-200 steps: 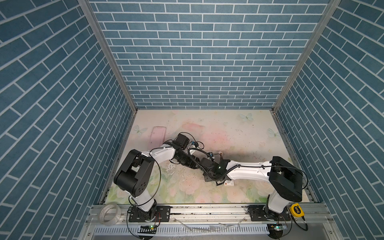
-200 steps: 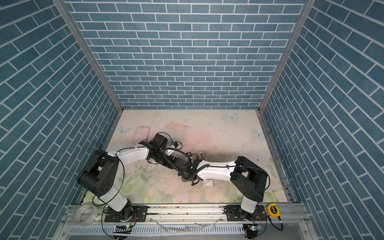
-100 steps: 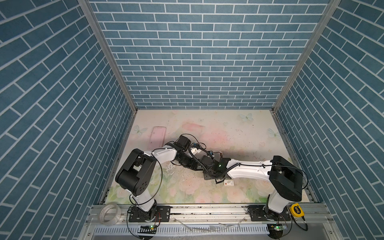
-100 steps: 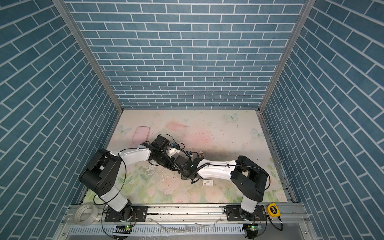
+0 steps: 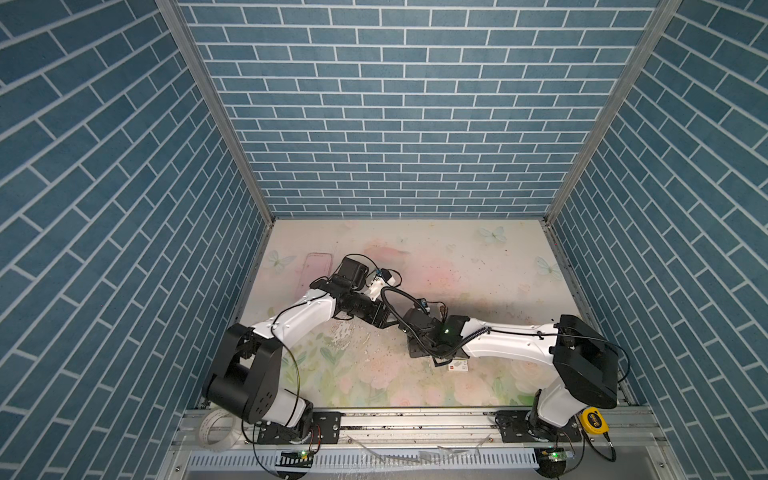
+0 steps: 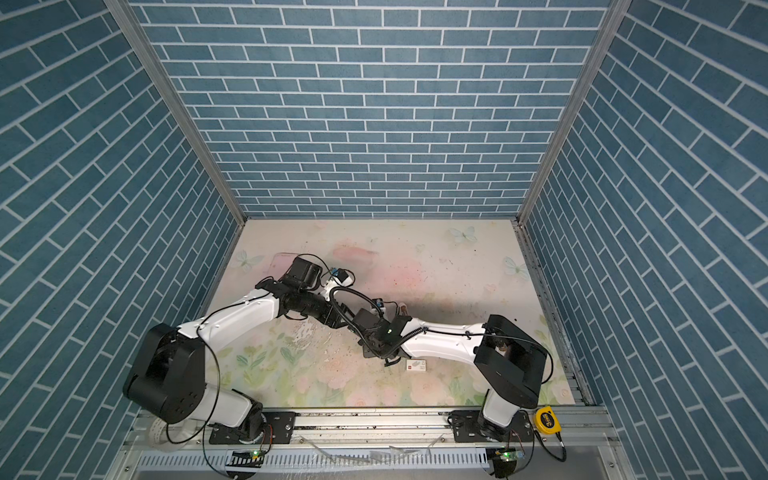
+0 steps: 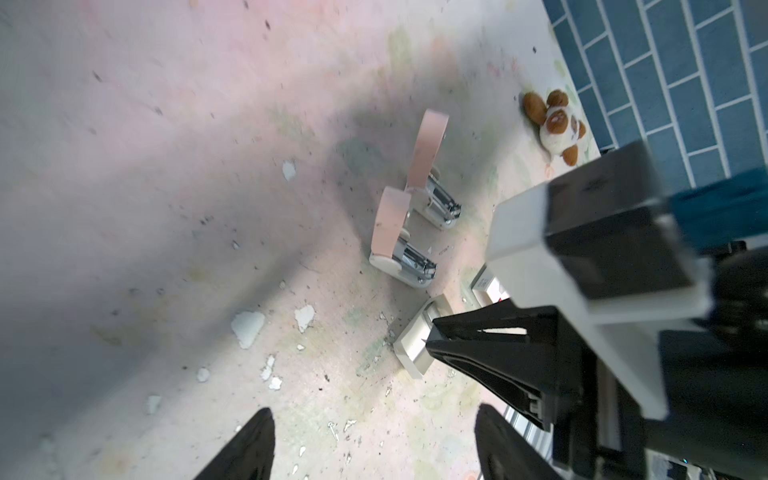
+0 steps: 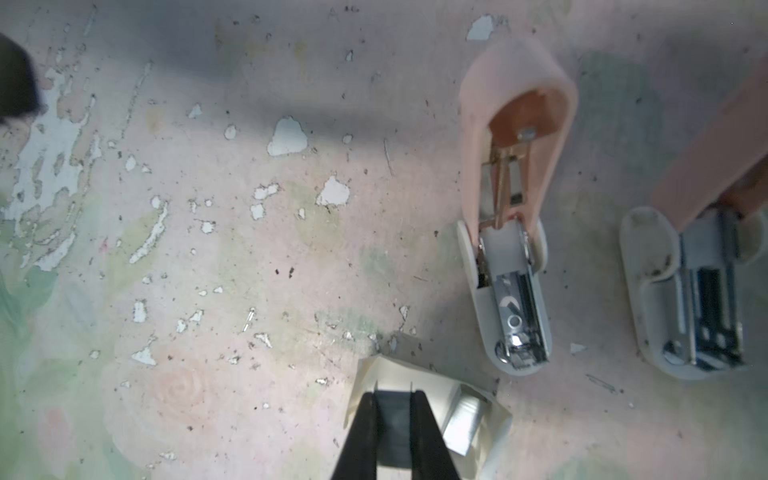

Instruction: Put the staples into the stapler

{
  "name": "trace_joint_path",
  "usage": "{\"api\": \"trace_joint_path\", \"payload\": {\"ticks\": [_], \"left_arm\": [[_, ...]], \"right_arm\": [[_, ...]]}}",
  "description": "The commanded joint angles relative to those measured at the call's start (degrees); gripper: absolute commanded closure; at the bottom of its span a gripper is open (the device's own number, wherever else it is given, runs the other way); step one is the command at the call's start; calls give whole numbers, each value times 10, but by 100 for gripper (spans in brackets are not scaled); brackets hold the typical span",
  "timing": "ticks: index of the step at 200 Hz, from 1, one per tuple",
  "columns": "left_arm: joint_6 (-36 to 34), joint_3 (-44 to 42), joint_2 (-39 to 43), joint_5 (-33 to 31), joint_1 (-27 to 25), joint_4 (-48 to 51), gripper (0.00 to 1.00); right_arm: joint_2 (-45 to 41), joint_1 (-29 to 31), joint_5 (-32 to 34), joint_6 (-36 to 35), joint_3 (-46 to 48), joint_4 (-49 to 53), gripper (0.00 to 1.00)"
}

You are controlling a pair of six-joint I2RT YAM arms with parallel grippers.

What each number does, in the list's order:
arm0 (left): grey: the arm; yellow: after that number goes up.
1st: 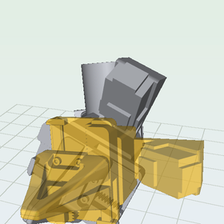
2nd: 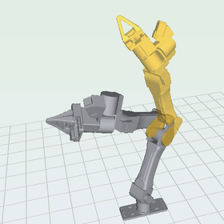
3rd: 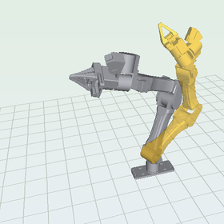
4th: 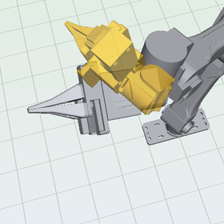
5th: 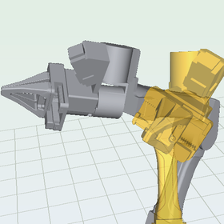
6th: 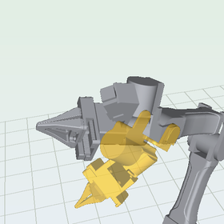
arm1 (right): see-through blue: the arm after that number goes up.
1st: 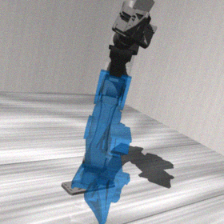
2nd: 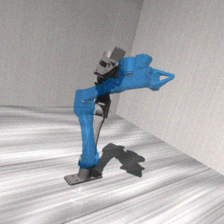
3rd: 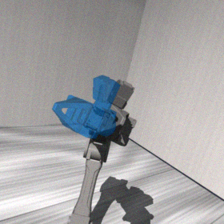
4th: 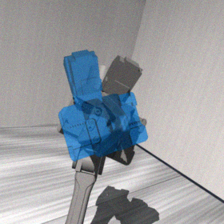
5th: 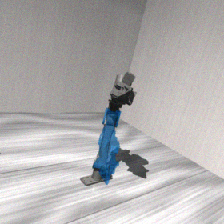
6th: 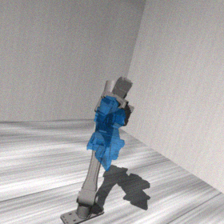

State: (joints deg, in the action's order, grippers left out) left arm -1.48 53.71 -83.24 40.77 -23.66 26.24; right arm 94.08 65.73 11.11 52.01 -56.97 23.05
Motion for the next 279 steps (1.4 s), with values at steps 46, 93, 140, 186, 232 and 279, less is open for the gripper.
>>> {"api": "trace_joint_path", "payload": {"ticks": [46, 93, 140, 186, 232, 279], "left_arm": [[-42, 50, 42, -11, 65, 53, 23], [-83, 96, 50, -10, 76, 102, 22], [-123, 136, 42, -4, 77, 146, 22], [-141, 192, 28, -3, 78, 191, 23], [-142, 208, 26, -8, 79, 193, 23], [-148, 230, 23, -17, 80, 210, 23]], "right_arm": [[-58, -27, -11, -63, 36, -41, 100], [-95, -56, -17, -107, 61, -73, 100], [-124, -86, -40, -155, 106, -134, 100], [-137, -107, -51, -191, 139, -188, 100], [-143, -119, -57, -213, 160, -228, 100], [-137, -127, -65, -229, 173, -254, 100]]}}
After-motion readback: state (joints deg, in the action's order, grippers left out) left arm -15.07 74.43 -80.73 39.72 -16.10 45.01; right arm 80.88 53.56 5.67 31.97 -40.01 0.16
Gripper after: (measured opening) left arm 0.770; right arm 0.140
